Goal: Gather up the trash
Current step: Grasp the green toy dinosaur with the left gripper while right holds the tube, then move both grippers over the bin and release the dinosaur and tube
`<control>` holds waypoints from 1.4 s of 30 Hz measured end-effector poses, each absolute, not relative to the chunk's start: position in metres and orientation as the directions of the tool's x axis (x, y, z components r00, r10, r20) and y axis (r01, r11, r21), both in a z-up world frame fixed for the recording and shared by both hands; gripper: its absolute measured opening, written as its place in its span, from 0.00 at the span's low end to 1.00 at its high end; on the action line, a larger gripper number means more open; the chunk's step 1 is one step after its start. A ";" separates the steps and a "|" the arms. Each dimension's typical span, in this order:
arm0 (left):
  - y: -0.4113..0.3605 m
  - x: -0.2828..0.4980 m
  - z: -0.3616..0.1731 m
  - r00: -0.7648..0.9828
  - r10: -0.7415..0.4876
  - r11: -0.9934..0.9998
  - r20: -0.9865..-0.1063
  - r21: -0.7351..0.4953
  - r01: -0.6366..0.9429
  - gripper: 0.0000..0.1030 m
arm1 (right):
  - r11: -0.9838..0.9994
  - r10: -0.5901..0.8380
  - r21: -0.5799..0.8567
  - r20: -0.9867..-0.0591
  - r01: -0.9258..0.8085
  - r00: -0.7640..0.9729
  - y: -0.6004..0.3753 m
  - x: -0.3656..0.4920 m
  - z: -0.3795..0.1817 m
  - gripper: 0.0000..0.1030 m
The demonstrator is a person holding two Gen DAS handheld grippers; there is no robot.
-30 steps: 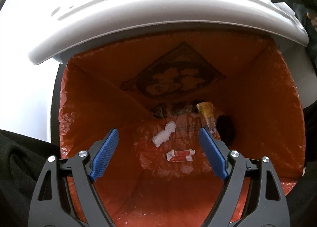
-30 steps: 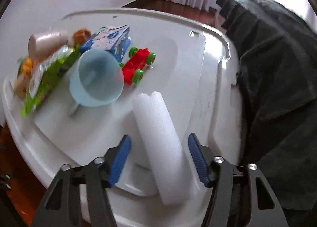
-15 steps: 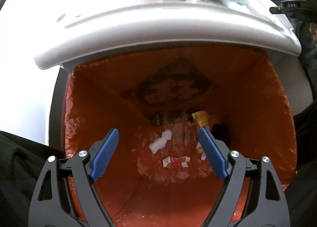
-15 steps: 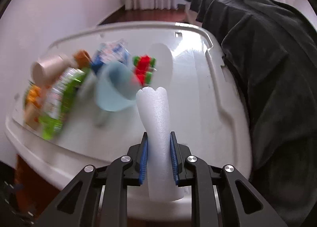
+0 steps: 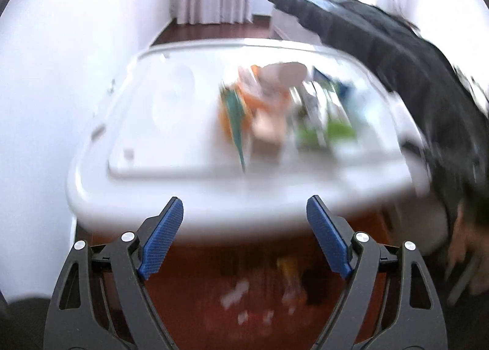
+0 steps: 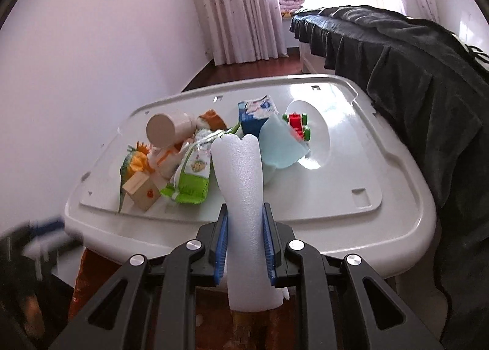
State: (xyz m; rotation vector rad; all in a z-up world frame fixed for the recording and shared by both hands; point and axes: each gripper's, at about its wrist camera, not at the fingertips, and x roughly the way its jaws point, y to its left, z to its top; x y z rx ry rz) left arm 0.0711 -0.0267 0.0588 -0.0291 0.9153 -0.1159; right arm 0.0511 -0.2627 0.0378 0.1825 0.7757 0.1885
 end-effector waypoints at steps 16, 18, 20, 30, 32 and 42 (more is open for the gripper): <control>-0.020 0.243 0.012 0.282 -0.143 0.987 -0.949 -0.159 -0.034 0.79 | 0.946 0.270 0.321 -0.688 -0.051 0.674 -0.270 0.070 0.027 0.20; -0.020 0.246 0.003 0.256 -0.131 0.989 -0.958 -0.144 -0.032 0.78 | 0.944 0.271 0.327 -0.691 -0.045 0.670 -0.271 0.071 0.026 0.21; -0.024 0.245 0.001 0.291 -0.083 0.996 -0.953 -0.092 -0.015 0.67 | 0.943 0.267 0.330 -0.694 -0.035 0.669 -0.272 0.073 0.024 0.21; -0.020 0.218 0.009 0.430 -0.101 0.995 -0.897 -0.096 0.034 0.36 | 0.950 0.246 0.312 -0.696 -0.024 0.674 -0.271 0.075 0.024 0.21; -0.014 0.208 0.014 0.449 -0.097 0.995 -0.888 -0.097 0.022 0.36 | 0.950 0.244 0.310 -0.699 -0.023 0.672 -0.270 0.075 0.023 0.21; -0.004 0.134 0.078 0.579 -0.017 1.000 -0.815 -0.004 0.023 0.36 | 0.949 0.259 0.311 -0.681 -0.050 0.685 -0.267 0.070 0.026 0.21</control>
